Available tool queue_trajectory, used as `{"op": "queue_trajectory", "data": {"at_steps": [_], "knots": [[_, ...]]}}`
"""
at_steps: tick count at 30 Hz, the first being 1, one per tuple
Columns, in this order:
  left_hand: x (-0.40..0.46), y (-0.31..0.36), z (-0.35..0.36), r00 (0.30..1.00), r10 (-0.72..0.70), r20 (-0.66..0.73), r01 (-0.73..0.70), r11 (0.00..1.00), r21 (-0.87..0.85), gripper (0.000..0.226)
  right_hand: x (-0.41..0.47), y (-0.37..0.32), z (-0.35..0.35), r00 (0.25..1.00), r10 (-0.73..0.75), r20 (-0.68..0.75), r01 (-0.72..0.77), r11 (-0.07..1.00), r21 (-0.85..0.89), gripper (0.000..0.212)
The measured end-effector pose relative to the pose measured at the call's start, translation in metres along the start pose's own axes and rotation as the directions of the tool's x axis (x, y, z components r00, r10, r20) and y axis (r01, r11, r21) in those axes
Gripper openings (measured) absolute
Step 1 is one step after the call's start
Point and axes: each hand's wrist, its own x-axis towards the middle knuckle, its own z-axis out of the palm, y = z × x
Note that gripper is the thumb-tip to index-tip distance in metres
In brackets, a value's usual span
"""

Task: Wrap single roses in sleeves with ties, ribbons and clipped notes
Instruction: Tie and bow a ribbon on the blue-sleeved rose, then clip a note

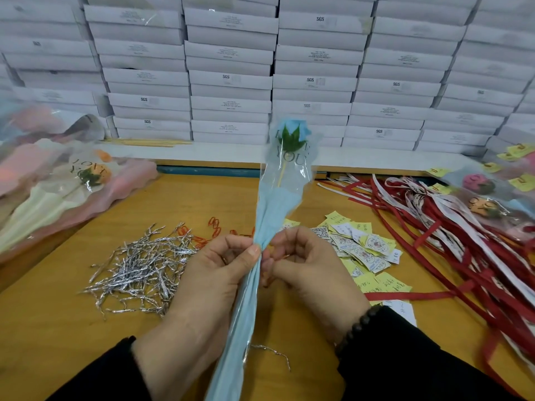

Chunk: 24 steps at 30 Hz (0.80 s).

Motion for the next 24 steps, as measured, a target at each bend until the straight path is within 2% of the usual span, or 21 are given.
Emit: {"op": "queue_trajectory", "data": {"at_steps": [3,8,14,20,24], "knots": [[-0.0005,0.0014,0.0001,1.000,-0.006,0.017,0.006,1.000,0.005,0.009,-0.0011,-0.0026,0.0012,0.994,0.001,0.112,-0.007,0.999,0.050,0.015],[0.0006,-0.0020,-0.0001,0.998,-0.048,0.031,0.047,0.999,0.022,0.018,-0.0027,0.0007,0.0031,0.996,-0.089,-0.027,0.092,0.987,0.132,0.011],[0.0021,-0.0014,-0.0035,0.985,-0.160,0.059,0.155,0.985,0.079,0.015,-0.0054,0.0058,0.0038,0.996,-0.033,-0.084,0.047,0.984,0.173,0.009],[0.0001,0.0034,-0.0058,0.969,-0.200,0.147,0.187,0.977,0.099,0.020,0.0005,0.0064,-0.0017,0.994,0.094,-0.056,-0.081,0.978,0.193,0.025],[0.0013,0.0064,-0.0070,0.970,-0.189,0.151,0.171,0.977,0.129,0.023,0.0009,0.0046,-0.0052,0.998,0.058,-0.003,-0.058,0.992,0.108,0.017]]}}
